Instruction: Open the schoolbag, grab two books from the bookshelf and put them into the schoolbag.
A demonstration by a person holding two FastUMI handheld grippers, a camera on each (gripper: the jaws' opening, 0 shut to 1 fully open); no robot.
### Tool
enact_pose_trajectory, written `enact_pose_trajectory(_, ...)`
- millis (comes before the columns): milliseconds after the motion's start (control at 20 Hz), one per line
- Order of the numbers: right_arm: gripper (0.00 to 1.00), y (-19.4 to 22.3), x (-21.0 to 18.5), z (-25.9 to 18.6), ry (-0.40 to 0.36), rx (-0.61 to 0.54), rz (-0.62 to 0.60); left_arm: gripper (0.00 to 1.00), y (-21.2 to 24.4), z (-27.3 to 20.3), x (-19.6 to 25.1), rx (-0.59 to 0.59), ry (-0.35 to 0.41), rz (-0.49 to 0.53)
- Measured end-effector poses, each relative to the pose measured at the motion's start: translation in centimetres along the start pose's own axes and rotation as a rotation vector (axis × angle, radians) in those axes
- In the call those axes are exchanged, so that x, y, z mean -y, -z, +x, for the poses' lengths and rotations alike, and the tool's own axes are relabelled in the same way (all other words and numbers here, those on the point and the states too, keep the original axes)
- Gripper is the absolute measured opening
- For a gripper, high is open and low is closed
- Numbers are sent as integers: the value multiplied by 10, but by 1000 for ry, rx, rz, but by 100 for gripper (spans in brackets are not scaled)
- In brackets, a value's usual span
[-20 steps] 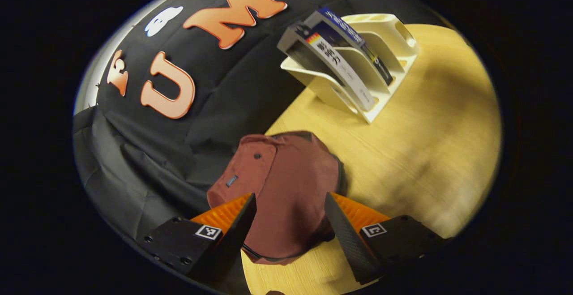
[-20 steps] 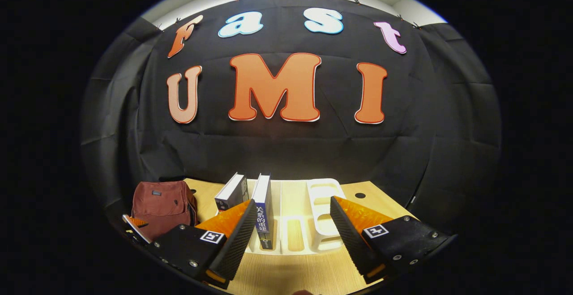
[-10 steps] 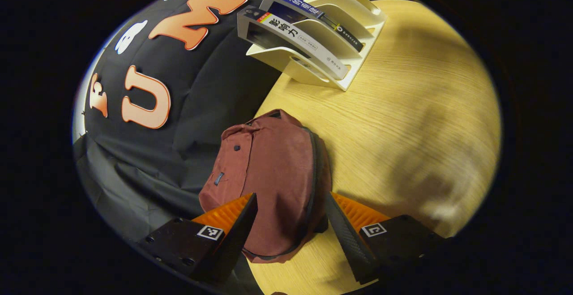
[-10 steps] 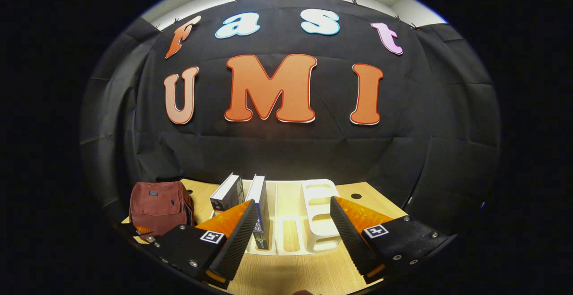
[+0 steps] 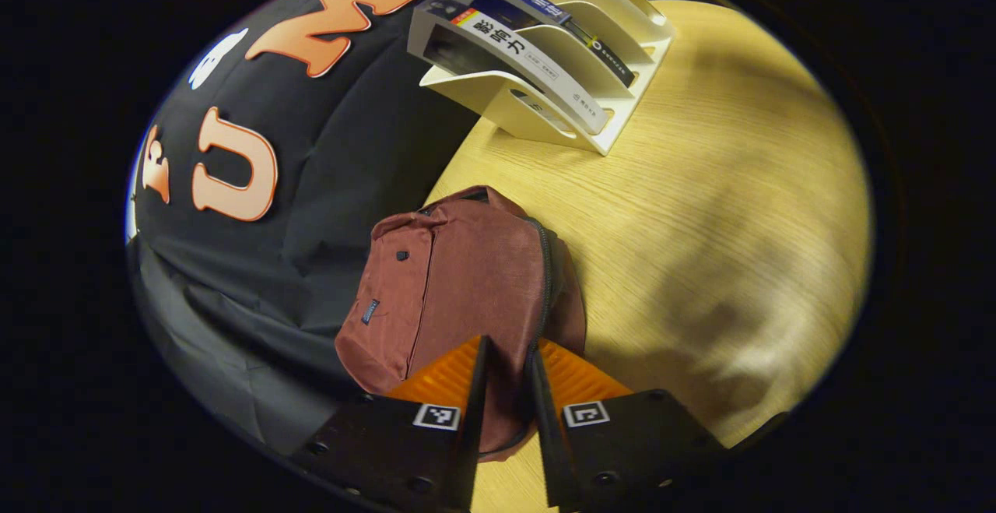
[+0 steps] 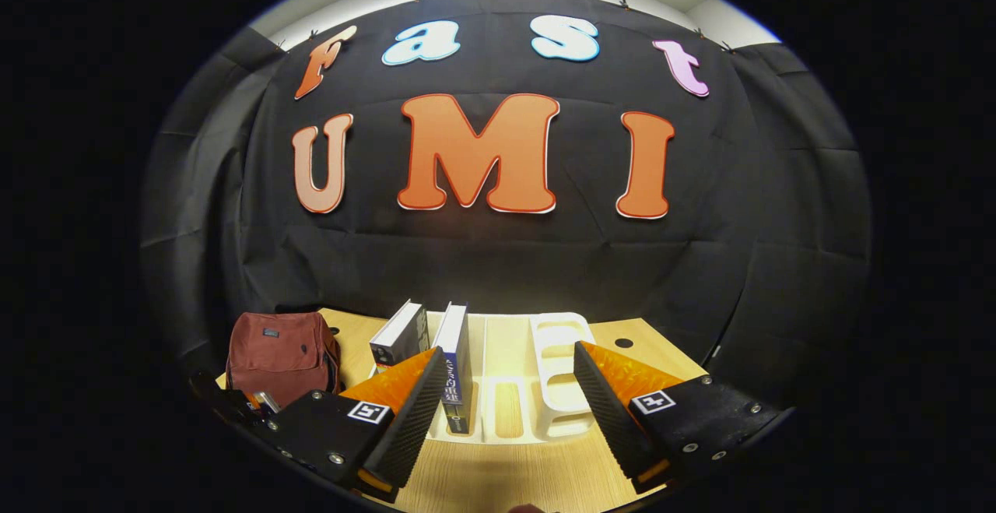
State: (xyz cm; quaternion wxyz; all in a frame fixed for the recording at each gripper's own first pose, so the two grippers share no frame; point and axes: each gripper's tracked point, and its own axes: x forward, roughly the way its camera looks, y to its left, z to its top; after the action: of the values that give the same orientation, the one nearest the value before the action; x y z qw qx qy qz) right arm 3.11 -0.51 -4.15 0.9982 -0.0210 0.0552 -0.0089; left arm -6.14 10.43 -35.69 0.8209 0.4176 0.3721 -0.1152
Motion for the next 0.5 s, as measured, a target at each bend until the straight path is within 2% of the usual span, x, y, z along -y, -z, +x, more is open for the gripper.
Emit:
enact_pose_trajectory(50, 97, 1, -8, 3, -26, -19, 2, 7, -4, 0, -6, 3, 22, -9)
enact_pose_trajectory(100, 97, 3, -16, 6, -52, -42, 0, 14, -5, -4, -11, 1, 48, -30)
enact_pose_trajectory(250, 97, 3, -39, 18, -115, -93, -20, 6, -16, -9, -36, 9, 94, -82)
enact_pose_trajectory(500, 97, 4, -82, 41, -210, -190, -79, 4, -33, -21, -88, 48, 152, -125)
